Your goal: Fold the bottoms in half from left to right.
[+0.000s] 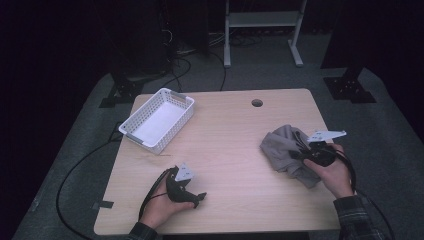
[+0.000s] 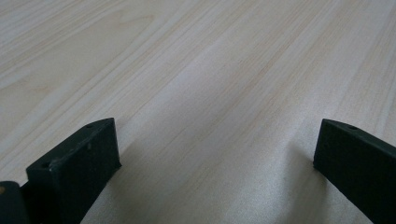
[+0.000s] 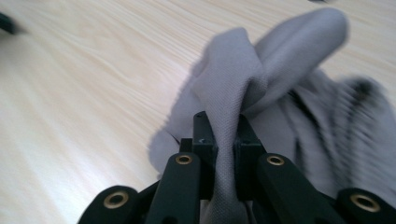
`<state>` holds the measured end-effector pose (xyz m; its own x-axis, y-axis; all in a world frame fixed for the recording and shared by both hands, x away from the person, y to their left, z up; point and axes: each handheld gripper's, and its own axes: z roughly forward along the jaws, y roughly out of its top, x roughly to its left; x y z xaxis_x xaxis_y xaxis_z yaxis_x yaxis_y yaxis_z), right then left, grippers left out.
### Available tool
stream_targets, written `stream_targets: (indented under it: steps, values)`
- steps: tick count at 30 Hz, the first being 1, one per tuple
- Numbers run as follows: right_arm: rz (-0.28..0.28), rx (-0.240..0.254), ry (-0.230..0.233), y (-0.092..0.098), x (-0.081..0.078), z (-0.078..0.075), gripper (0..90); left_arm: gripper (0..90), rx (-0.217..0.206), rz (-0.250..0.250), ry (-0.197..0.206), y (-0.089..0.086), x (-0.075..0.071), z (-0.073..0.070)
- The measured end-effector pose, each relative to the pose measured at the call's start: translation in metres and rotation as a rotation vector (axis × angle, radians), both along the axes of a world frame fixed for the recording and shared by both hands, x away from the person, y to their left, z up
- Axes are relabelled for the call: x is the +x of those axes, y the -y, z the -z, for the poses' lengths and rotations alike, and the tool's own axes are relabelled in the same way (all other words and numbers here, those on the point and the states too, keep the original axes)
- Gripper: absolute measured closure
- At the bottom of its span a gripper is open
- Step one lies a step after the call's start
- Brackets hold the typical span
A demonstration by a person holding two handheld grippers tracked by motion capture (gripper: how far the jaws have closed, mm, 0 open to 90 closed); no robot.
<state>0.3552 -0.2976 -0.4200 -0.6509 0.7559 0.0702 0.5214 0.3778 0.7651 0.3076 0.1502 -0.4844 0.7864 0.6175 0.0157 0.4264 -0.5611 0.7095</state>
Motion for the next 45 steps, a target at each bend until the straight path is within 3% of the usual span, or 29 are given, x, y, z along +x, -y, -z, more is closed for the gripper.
stream_targets:
  steps: [6,12,18,20,21,23,28,32,38,42,45]
  values:
    - [-0.116,0.013,0.010,-0.043,-0.003,-0.006,82.3,0.0,0.000,-0.001,0.000,0.000,0.000,0.000]
    - [-0.236,0.037,-0.008,-0.090,-0.001,-0.002,82.4,0.0,-0.004,-0.003,-0.001,0.000,0.000,0.000]
    - [-0.343,0.062,-0.025,-0.127,-0.008,0.000,82.0,0.0,-0.003,-0.002,0.001,0.000,0.000,0.000]
    - [-0.377,0.053,-0.035,-0.134,-0.011,0.000,76.5,0.0,-0.004,-0.003,-0.001,0.000,0.000,0.000]
    - [-0.394,0.047,-0.023,-0.136,-0.012,-0.002,67.1,0.0,-0.004,-0.003,-0.001,0.000,0.000,0.000]
    - [-0.376,0.086,-0.015,-0.128,-0.011,-0.008,56.1,0.0,-0.004,-0.003,-0.001,0.000,0.000,0.000]
    - [-0.261,0.148,0.037,-0.087,-0.005,-0.020,51.2,0.0,-0.003,-0.002,0.001,0.000,0.000,0.000]
    - [-0.137,0.114,0.058,-0.046,-0.001,-0.016,47.9,0.0,-0.003,-0.003,0.000,0.000,0.000,0.000]
    - [-0.043,0.022,0.024,-0.012,0.000,0.008,43.3,0.0,0.001,0.000,0.000,0.000,0.000,0.000]
    - [-0.034,-0.034,-0.001,-0.010,0.004,0.023,41.2,0.0,0.003,0.001,0.002,0.000,0.000,0.000]
    - [-0.038,-0.063,0.009,-0.019,0.004,0.026,41.1,0.0,0.004,0.002,0.002,0.000,0.000,0.000]
